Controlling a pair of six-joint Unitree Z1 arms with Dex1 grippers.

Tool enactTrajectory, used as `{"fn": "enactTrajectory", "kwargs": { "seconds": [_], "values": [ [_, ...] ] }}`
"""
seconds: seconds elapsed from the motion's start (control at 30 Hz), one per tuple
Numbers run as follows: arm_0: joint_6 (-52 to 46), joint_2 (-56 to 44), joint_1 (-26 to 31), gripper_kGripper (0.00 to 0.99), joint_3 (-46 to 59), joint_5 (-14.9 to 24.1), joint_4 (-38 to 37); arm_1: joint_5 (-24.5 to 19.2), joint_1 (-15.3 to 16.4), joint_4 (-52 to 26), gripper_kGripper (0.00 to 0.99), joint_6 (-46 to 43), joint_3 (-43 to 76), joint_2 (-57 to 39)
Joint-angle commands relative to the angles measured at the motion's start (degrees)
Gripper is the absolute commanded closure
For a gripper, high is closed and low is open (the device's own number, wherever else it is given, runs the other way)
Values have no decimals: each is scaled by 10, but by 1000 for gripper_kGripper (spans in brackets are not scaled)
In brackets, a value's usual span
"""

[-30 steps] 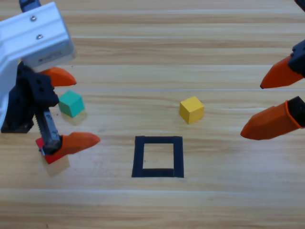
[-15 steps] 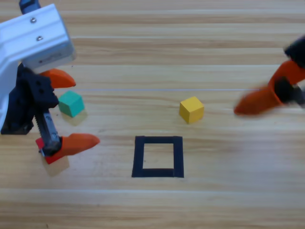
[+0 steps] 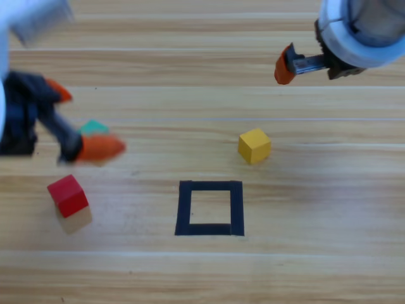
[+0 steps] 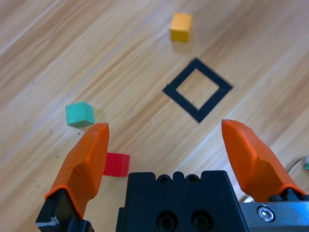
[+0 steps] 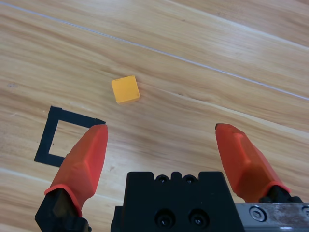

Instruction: Stack the blocks in the rectangular block: red at the bottom, yellow in the middle, green on top

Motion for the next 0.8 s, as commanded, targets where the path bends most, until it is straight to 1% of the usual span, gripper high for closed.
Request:
{"fn": "enactTrajectory", "kwargs": {
  "seconds": [0.03, 0.1, 0.13, 0.2, 0.3, 0.33, 0.37, 0.47, 0.5, 0.63, 0.7, 0.8],
  "values": [
    [-184, 10, 109, 0, -28, 13, 39, 75, -71, 11, 7, -24, -39, 89],
    [-258, 11, 134, 1, -30, 13, 63, 118, -88, 13, 8, -62, -57, 114],
    [-294, 10, 145, 1, -31, 13, 77, 132, -92, 13, 8, -81, -67, 125],
    [-360, 8, 161, 0, -28, 16, 97, 139, -94, 16, 7, -110, -83, 142],
    [-424, 13, 183, 1, -25, 16, 115, 186, -114, 17, 5, -154, -101, 165],
    [-436, 11, 191, 1, -21, 15, 119, 193, -121, 17, 4, -163, -104, 168],
    [-447, 13, 192, 1, -17, 15, 119, 195, -126, 17, 1, -170, -105, 171],
    [-470, 50, 201, 5, -24, 14, 128, 194, -127, 19, 2, -192, -113, 180],
    [-475, 71, 203, 5, -31, 13, 131, 193, -127, 21, 2, -199, -117, 183],
    [-501, 181, 212, 19, -99, -2, 187, 190, -126, 44, 1, -216, -141, 208],
    [-512, 231, 225, 21, -126, -19, 208, 191, -124, 51, 0, -220, -153, 222],
    [-537, 274, 244, 21, -139, -46, 216, 191, -122, 56, 0, -227, -161, 244]
  ]
}}
